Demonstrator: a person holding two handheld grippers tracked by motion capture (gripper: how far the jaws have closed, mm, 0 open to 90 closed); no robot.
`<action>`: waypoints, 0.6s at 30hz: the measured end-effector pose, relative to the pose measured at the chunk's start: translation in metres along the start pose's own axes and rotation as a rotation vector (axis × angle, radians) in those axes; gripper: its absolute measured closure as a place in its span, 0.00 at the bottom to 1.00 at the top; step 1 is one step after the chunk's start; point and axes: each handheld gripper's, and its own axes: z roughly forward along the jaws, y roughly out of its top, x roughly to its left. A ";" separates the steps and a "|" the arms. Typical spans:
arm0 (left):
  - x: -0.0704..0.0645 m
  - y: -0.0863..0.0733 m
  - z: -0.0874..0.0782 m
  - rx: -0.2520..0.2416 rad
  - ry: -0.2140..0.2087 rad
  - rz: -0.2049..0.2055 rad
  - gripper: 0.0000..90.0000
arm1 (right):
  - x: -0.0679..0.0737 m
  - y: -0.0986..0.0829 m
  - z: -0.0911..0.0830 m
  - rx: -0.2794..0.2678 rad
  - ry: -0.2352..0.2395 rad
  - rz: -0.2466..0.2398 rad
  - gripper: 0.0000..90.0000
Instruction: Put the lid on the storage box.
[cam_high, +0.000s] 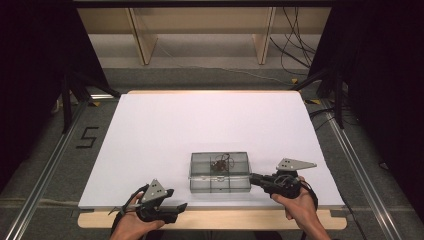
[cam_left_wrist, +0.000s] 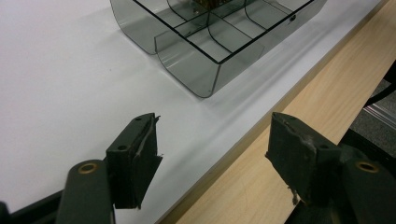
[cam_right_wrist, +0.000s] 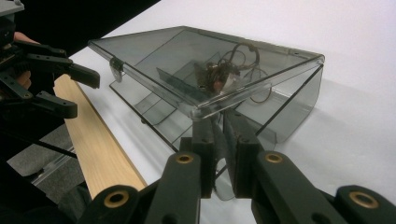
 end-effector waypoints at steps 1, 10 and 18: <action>-0.001 0.000 0.000 -0.007 -0.003 -0.016 0.36 | 0.000 0.000 -0.002 0.009 -0.007 -0.013 0.93; 0.000 -0.001 0.001 0.000 0.011 -0.019 0.36 | 0.000 -0.004 -0.004 0.017 -0.003 -0.015 0.93; 0.000 -0.001 0.002 0.000 0.010 -0.019 0.36 | 0.001 -0.008 -0.004 0.040 -0.002 -0.014 0.93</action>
